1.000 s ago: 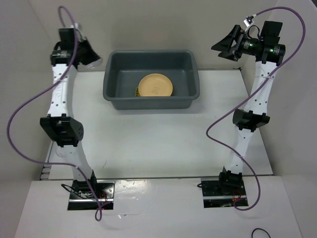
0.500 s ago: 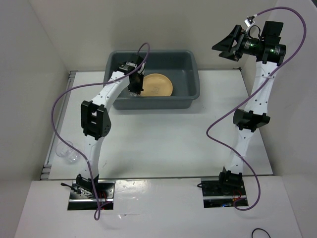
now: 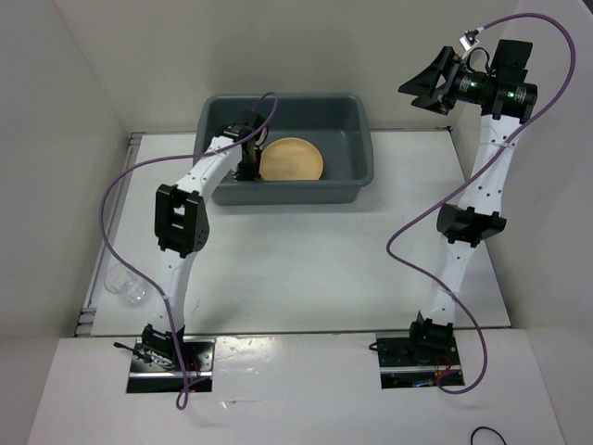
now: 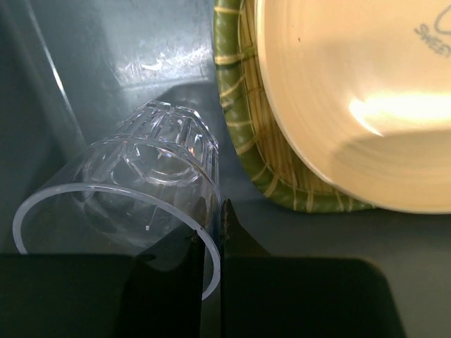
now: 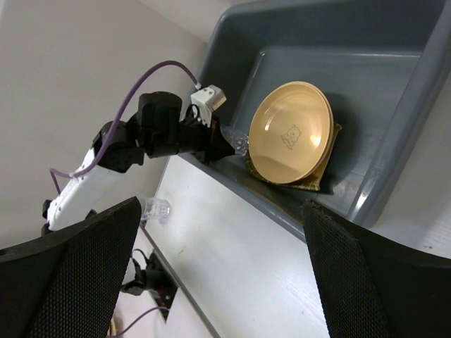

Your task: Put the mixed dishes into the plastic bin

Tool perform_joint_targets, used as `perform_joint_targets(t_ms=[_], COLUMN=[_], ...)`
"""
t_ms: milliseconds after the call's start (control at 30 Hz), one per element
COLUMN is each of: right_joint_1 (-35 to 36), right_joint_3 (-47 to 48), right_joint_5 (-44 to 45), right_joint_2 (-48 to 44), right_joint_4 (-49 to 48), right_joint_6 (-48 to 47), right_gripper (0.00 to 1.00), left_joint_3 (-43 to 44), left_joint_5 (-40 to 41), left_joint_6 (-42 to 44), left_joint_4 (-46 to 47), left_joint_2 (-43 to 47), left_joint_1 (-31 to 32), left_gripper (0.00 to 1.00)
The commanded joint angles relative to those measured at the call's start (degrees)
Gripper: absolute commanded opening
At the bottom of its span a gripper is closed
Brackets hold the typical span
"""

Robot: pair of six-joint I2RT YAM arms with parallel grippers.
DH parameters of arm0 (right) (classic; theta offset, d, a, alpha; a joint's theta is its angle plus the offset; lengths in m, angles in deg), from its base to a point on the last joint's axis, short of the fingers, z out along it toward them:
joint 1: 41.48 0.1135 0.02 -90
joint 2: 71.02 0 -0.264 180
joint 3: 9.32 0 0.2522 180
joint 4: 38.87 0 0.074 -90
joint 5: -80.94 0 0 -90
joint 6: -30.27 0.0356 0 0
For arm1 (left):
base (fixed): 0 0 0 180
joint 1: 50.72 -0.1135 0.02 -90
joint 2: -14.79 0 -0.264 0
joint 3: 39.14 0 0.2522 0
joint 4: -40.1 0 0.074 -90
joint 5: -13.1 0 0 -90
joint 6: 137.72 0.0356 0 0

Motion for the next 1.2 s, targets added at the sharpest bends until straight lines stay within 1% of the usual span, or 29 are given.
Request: perform_joint_targets(t_ms=[0, 33, 67, 133, 167, 200, 233, 267, 300, 333, 367, 400, 433, 567, 633, 700, 733, 767, 800, 833, 867, 900, 933, 967, 1000, 1033, 1067, 1100, 1167], right_joint_1=[-0.35, -0.35, -0.35, -0.35, -0.35, -0.35, -0.35, -0.35, -0.35, -0.35, -0.35, -0.35, 0.17, 0.70, 1.23, 1.23, 1.23, 1.23, 1.23, 1.23, 1.23, 1.23, 1.75, 1.76, 1.76, 1.76, 2.28, 2.29, 2.81], right_joint_3=[1.05, 1.05, 1.05, 1.05, 1.05, 1.05, 1.05, 1.05, 1.05, 1.05, 1.05, 1.05, 1.05, 1.05, 1.05, 1.05, 1.05, 1.05, 1.05, 1.05, 1.05, 1.05, 1.05, 1.05, 1.05, 1.05, 1.05, 1.05, 1.05], right_joint_5=[-1.58, -1.58, -1.58, -1.58, -1.58, -1.58, -1.58, -1.58, -1.58, -1.58, -1.58, -1.58, -1.58, -1.58, -1.58, -1.58, -1.58, -1.58, -1.58, -1.58, -1.58, -1.58, -1.58, -1.58, -1.58, -1.58, -1.58, -1.58, -2.19], right_joint_2=[-0.40, -0.40, -0.40, -0.40, -0.40, -0.40, -0.40, -0.40, -0.40, -0.40, -0.40, -0.40, -0.40, -0.40, 0.13, 0.13, 0.13, 0.13, 0.13, 0.13, 0.13, 0.13, 0.13, 0.13, 0.13, 0.74, 0.75, 0.75, 1.27], right_joint_4=[0.40, 0.40, 0.40, 0.40, 0.40, 0.40, 0.40, 0.40, 0.40, 0.40, 0.40, 0.40, 0.40, 0.40, 0.40, 0.40, 0.40, 0.40, 0.40, 0.40, 0.40, 0.40, 0.40, 0.40, 0.40, 0.40, 0.40, 0.40, 0.40], right_joint_6=[-0.84, -0.84, -0.84, -0.84, -0.84, -0.84, -0.84, -0.84, -0.84, -0.84, -0.84, -0.84, -0.84, -0.84, -0.84, -0.84, -0.84, -0.84, -0.84, -0.84, -0.84, -0.84, -0.84, -0.84, -0.84, -0.84, -0.84, -0.84, -0.84], right_gripper=[0.99, 0.99, 0.99, 0.99, 0.99, 0.99, 0.99, 0.99, 0.99, 0.99, 0.99, 0.99, 0.99, 0.99, 0.99, 0.99, 0.99, 0.99, 0.99, 0.99, 0.99, 0.99, 0.99, 0.99, 0.99, 0.99, 0.99, 0.99, 0.99], left_joint_3=[-0.15, -0.15, -0.15, 0.37, 0.38, 0.90, 1.42, 2.82, 4.05, 5.37, 6.69, 9.40, 10.91, 16.28, 16.28, 11.74, 8.93, 6.20, -0.70, -4.77, -9.25, -14.17, -24.74, -29.90, -34.91, -39.48, -47.36, -50.57, -56.46], left_joint_5=[0.91, 0.90, 0.38, 0.37, 0.98, 0.99, 3.16, 4.14, 5.46, 9.13, 10.82, 12.40, 15.89, 23.38, 25.06, 25.07, 25.07, 22.37, 21.13, 19.98, 18.93, 18.22, 16.74, 14.81, 11.22, 9.44, 7.77, 5.41, 4.77], left_joint_6=[1.04, 1.04, 1.04, 1.04, 1.04, 1.04, -0.17, -0.80, -1.67, -3.51, -4.05, -4.05, -4.92, -8.79, -9.33, -11.60, -13.27, -15.89, -16.62, -17.14, -17.15, -17.76, -18.55, -18.56, -20.12, -20.14, -20.14, -20.75, -20.75], left_joint_4=[-0.66, -1.18, -1.19, -1.81, -1.81, -2.33, -2.85, -2.86, -4.34, -4.96, -4.97, -5.75, -5.76, -8.22, -8.92, -10.32, -11.20, -13.04, -13.06, -13.06, -12.53, -11.83, -10.95, -9.55, -9.02, -8.49, -6.83, -5.68, -3.14], left_joint_2=[-2.00, -2.88, -2.89, -3.51, -3.51, -3.51, -2.90, -1.50, -0.62, 0.44, 2.80, 4.04, 5.18, 12.64, 15.46, 20.21, 21.96, 25.64, 27.67, 29.78, 34.07, 36.29, 38.48, 42.16, 43.76, 45.95, 46.85, 47.72, 49.49], left_joint_1=[0.15, 0.15, 0.15, 0.15, 0.68, 0.68, 0.68, 0.68, 0.68, 0.68, 0.68, 0.68, 0.68, -0.55, -2.21, -4.05, -7.11, -8.97, -10.90, -14.57, -16.09, -17.50, -18.82, -21.96, -23.65, -25.14, -27.42, -28.31, -28.94], left_gripper=[0.01, 0.01, 0.06, 0.10, 0.13, 0.18, 0.37, 0.52, 0.70, 0.96, 1.00, 1.00, 1.00, 1.00, 1.00, 1.00, 1.00, 1.00, 0.98, 0.98, 0.97, 0.97, 0.95, 0.94, 0.89, 0.86, 0.86, 0.86, 0.86])
